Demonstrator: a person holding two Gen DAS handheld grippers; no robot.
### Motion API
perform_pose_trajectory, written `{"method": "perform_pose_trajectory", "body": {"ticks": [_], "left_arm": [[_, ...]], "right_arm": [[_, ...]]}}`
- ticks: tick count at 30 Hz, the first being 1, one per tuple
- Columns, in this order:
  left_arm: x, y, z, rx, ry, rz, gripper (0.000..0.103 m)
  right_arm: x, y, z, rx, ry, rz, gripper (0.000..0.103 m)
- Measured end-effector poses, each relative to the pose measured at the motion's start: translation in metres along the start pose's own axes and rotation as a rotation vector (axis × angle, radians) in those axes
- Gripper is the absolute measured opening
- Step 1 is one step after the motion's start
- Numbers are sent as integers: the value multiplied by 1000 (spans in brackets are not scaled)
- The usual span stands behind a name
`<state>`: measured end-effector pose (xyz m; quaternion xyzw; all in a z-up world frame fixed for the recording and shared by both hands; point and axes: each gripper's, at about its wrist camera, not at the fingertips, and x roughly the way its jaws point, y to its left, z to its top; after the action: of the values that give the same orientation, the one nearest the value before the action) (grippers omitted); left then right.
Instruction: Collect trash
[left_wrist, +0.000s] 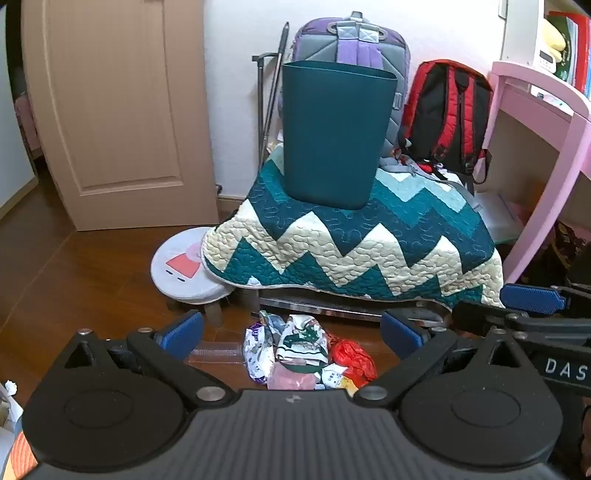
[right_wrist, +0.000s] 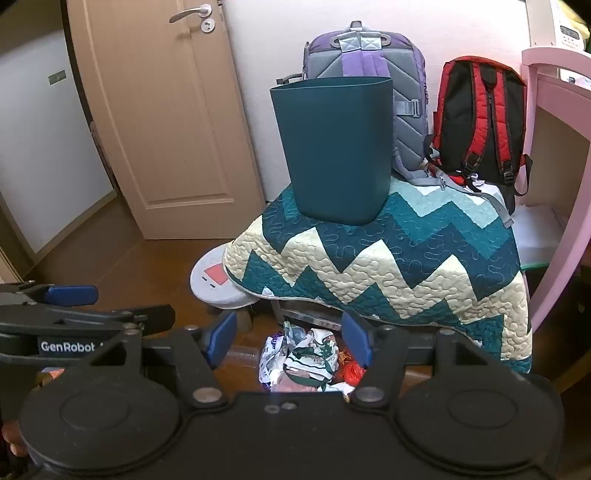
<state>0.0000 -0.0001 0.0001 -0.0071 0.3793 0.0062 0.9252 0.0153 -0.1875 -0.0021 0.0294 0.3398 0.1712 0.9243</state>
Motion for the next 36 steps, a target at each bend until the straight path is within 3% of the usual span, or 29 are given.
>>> {"method": "perform_pose_trajectory", "body": {"ticks": [36], "left_arm": [[-5, 15, 3, -68, -8, -25, 103]], "right_arm": [[3, 2, 2, -11, -3, -20, 63]]}}
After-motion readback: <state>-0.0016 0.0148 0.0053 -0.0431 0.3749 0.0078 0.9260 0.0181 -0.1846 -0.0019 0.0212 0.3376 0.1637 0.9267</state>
